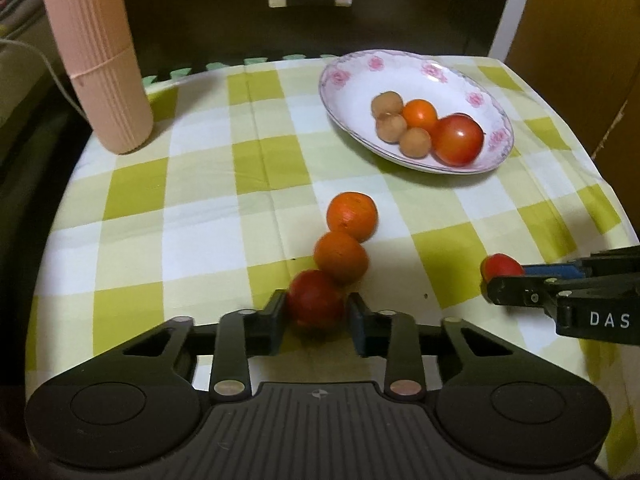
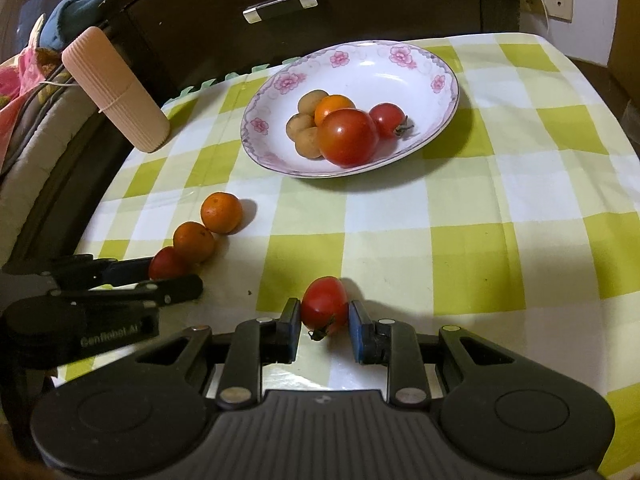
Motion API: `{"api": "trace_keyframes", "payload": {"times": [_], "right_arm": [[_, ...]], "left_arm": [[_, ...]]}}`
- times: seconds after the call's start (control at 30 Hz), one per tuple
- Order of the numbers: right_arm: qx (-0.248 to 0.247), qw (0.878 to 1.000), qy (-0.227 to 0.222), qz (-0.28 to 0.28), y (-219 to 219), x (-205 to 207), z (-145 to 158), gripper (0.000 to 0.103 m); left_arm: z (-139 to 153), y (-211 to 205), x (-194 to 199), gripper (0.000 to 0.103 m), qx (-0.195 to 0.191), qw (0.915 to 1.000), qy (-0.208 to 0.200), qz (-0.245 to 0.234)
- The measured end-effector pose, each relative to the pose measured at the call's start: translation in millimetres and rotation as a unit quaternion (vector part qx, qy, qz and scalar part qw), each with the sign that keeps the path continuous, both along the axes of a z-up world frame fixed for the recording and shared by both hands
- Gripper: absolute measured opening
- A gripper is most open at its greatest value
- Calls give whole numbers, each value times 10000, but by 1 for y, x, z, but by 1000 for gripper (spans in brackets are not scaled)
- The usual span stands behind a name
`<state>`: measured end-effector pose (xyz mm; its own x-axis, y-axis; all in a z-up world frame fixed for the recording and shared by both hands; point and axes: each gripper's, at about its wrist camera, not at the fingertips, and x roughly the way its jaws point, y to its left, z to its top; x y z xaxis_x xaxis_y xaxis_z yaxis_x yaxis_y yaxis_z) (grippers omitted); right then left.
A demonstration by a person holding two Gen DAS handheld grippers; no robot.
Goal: Organize fruits
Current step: 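Move left tool toward a red tomato while right tool holds the cherry tomato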
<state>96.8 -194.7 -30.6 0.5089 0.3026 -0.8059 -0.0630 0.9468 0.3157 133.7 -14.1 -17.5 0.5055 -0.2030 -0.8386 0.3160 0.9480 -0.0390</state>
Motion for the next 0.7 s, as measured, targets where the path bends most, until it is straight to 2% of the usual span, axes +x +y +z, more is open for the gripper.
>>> {"api": "trace_keyframes", "payload": {"times": [0.23, 0.33, 0.53, 0.7], "right_arm": [[-130, 9998, -43, 154, 6, 1, 3, 25], [-108, 9996, -5, 253, 9, -2, 3, 25], [-207, 9990, 52, 390, 13, -19, 4, 25], [-265, 9989, 77, 380, 14, -34, 2, 25]], "left_arm": [[2, -2, -11, 37, 71, 9999, 44, -142], [6, -2, -22, 37, -49, 9998, 70, -180], [0, -9, -45, 37, -18, 9991, 212, -375], [0, -10, -46, 41, -32, 9990, 183, -407]]}}
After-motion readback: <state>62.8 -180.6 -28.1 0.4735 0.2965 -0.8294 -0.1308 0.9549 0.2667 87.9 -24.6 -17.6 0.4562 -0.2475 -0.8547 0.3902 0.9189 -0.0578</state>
